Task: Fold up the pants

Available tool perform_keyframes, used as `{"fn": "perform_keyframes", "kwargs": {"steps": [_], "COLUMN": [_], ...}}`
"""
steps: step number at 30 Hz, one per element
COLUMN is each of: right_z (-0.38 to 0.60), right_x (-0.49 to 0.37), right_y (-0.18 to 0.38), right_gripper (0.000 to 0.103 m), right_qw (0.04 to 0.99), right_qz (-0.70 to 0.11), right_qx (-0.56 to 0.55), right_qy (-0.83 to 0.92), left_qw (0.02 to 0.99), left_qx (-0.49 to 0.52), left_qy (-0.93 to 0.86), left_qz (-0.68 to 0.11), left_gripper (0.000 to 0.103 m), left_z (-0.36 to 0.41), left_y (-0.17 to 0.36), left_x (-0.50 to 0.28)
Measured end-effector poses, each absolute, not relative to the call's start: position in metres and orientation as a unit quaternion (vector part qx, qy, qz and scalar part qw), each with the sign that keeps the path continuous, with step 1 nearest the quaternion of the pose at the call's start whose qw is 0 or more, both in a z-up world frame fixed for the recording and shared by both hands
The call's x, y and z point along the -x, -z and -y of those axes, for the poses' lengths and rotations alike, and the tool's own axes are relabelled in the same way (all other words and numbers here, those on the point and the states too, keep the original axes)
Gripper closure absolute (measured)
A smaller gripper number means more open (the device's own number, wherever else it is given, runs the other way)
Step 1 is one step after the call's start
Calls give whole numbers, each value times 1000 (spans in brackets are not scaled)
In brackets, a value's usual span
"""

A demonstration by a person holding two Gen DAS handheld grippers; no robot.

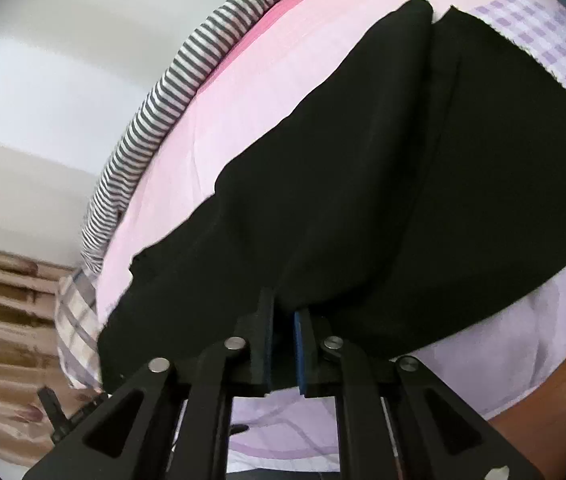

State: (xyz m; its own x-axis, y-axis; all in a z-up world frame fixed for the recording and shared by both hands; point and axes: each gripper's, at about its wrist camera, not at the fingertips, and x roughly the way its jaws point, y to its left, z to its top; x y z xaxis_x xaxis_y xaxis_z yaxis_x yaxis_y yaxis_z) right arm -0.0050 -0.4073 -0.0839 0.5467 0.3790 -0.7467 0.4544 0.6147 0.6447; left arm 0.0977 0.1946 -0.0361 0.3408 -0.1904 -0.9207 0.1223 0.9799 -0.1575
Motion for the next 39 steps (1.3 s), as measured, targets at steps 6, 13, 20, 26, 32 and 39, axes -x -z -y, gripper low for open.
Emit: {"fn": "perform_keyframes", "kwargs": {"steps": [6,13,20,26,32,39], "right_z": [413,412,412,414,423,424], "right_x": [-1,-19,-34,-32,-29,-31], "right_y": [80,66,59,64,77,69], "right_gripper": [90,90,90,89,89,89], "right_qw": [755,767,771,763,747,757], "right_qz": [-448,-433,-431,-428,-421,-414], "right_qx": [-479,-474,-469,-484,-514,-505], "right_qy": [0,-10,-19,-24,-9,-2], "left_qw": [845,809,750,749,740,756], "left_qx": [-28,-79,-141,-171,-136,-139], "left_qy": [169,341,439,434,430,428], "left_qz": [-506,-472,-474,-471,-499,-475], "left_gripper": [72,67,67,67,97,99], "left_z": [-127,11,137,197,205,201], "left_y": [2,5,39,60,71,61], "left_x": [-84,-80,-62,-67,-80,-72]}}
